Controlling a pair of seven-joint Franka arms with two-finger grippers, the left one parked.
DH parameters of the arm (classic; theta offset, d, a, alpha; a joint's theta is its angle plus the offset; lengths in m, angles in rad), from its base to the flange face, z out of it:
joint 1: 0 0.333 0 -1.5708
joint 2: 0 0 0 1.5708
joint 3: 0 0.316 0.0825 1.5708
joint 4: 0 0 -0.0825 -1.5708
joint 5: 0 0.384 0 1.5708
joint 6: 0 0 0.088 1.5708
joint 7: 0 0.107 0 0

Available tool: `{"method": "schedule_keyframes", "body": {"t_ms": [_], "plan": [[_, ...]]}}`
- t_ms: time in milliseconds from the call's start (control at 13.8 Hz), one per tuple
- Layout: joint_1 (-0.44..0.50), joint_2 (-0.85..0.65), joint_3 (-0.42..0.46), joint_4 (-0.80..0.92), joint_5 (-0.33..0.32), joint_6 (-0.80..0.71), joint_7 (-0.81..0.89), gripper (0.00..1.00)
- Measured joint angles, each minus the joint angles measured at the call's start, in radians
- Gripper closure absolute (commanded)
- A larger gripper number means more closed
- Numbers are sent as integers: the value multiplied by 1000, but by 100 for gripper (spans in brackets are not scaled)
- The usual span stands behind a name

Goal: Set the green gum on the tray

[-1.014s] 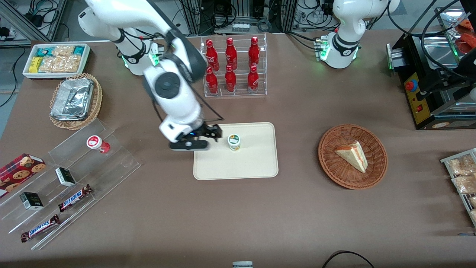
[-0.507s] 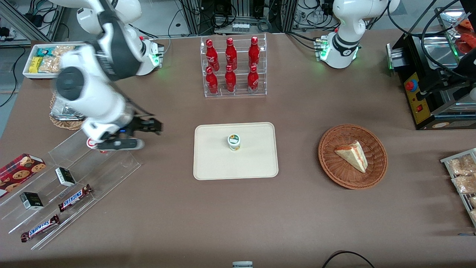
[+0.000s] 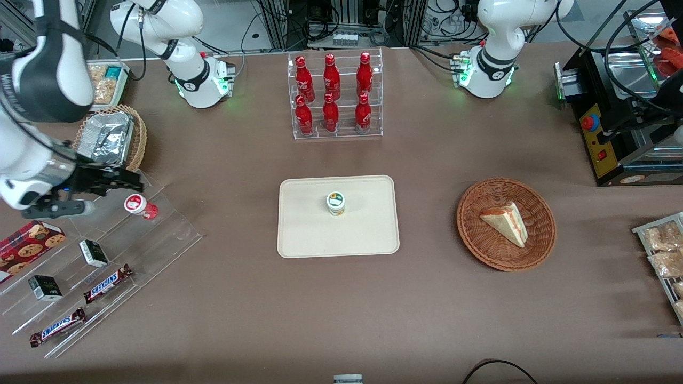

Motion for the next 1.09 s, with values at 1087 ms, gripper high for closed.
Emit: {"method": "schedule_keyframes", "body": {"t_ms": [1087], "plan": [[-75, -67, 4, 12, -30, -50, -71, 0]]}}
